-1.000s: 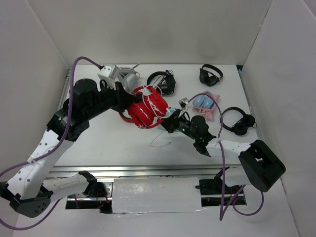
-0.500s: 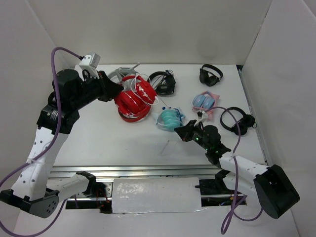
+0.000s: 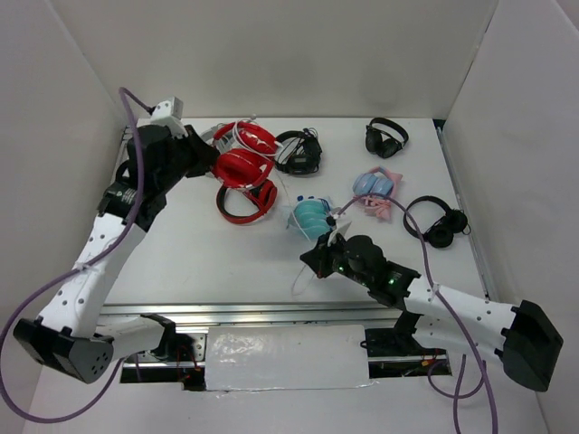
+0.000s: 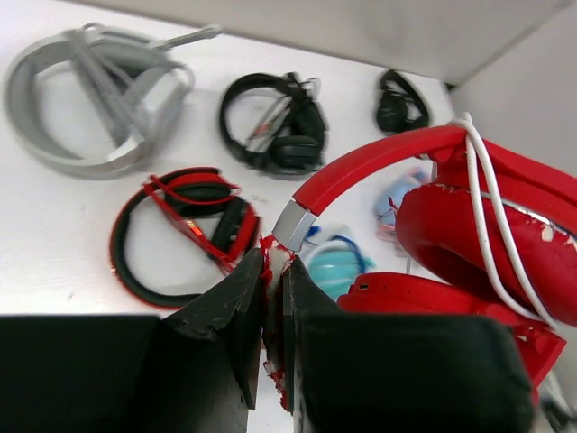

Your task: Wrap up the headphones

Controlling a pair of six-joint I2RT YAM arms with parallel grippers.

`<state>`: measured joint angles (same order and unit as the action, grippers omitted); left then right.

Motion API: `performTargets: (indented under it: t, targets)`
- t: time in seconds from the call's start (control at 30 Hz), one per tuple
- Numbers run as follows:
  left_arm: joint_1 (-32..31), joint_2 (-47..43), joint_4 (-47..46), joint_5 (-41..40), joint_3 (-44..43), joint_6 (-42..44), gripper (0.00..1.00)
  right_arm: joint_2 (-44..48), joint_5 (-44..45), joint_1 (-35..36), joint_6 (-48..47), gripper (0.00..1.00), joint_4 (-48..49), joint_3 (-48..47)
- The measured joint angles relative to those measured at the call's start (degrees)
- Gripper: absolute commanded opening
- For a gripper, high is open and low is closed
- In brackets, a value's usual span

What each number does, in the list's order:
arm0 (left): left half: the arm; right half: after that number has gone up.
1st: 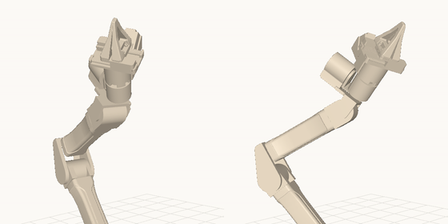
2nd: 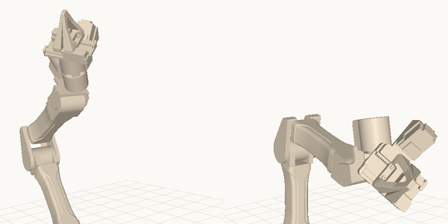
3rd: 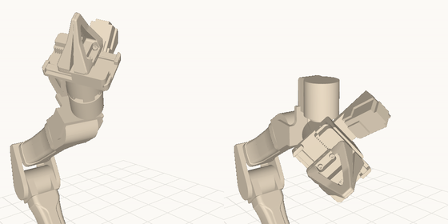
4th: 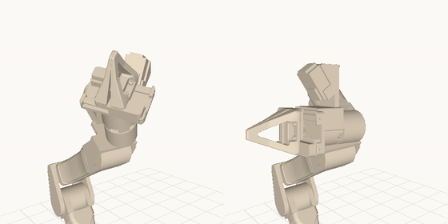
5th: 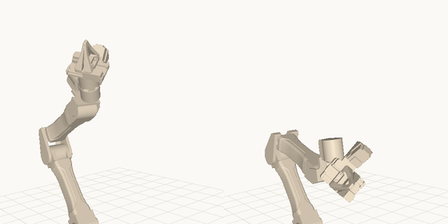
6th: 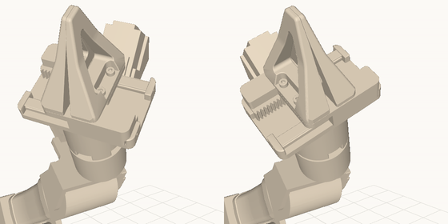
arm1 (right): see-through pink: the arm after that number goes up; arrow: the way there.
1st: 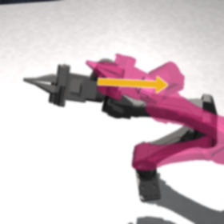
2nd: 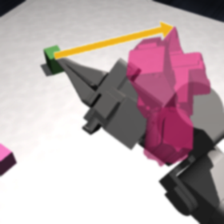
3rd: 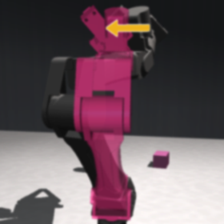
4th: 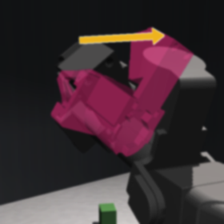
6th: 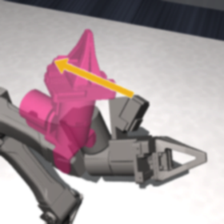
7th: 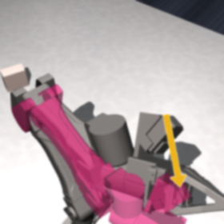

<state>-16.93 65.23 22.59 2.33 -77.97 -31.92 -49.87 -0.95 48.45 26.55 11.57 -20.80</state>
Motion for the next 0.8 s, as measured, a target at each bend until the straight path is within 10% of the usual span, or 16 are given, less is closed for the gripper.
performTargets:
  t: [0.37, 0.8]
  targets:
    - [-8.63, 10.84, 0.15, -25.24, 6.25, 2.12, 0.0, -4.63, 20.98, 14.86, -10.03, 0.0, -22.71, -19.71]
    - [-29.64, 18.25, -0.96, -28.24, 12.92, 16.7, 0.0, -2.97, 29.31, 16.09, -31.69, 0.0, -26.25, -26.73]
